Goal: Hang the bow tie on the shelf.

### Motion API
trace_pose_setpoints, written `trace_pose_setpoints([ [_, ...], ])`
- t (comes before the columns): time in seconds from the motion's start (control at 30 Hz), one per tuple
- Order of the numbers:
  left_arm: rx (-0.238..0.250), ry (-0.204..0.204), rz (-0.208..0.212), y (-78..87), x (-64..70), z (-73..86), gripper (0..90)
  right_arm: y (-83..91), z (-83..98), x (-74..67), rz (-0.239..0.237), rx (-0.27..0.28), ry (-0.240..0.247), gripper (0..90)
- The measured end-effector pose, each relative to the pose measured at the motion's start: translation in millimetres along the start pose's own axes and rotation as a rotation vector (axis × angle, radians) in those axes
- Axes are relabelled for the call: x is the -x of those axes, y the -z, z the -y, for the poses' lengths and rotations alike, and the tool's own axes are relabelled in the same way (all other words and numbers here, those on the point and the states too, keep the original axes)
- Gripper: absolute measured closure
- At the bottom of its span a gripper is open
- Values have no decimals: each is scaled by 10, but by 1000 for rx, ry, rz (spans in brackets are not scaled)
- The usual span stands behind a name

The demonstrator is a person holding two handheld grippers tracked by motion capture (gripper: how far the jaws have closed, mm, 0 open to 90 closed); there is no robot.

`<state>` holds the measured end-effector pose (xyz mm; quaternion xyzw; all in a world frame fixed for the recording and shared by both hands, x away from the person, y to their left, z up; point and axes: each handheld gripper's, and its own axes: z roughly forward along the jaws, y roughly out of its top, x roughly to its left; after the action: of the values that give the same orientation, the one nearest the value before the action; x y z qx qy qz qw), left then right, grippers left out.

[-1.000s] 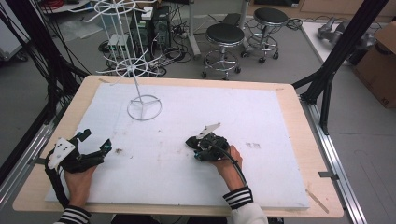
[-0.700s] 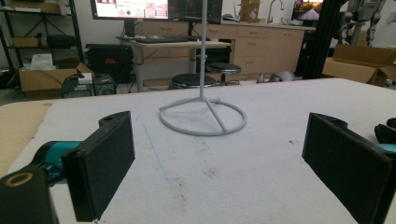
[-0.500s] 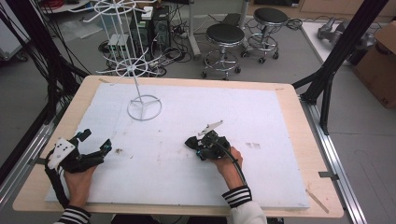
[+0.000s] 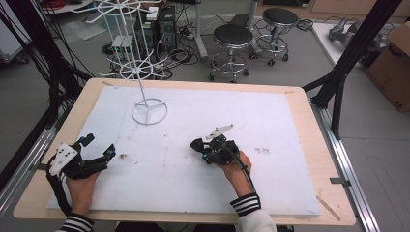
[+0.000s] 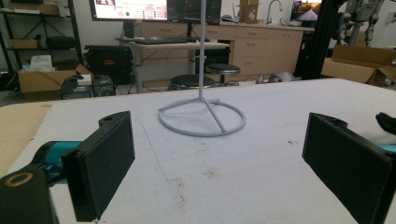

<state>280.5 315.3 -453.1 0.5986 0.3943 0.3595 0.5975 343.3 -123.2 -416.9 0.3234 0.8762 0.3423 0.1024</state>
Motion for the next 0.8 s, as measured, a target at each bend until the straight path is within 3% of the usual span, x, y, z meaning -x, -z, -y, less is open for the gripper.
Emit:
trace_pose_setpoints([
  [0.4,0,1,0,1,-1,0,96,141,-65,43,-46,183,-29,778],
  [0.57,0,0,0,1,-2,0,96,181,-127,32,-57,225,-30,778],
  [0.8,1,1,1,2,-2,0,96,246,-377,-34,-78,299,-16,778],
])
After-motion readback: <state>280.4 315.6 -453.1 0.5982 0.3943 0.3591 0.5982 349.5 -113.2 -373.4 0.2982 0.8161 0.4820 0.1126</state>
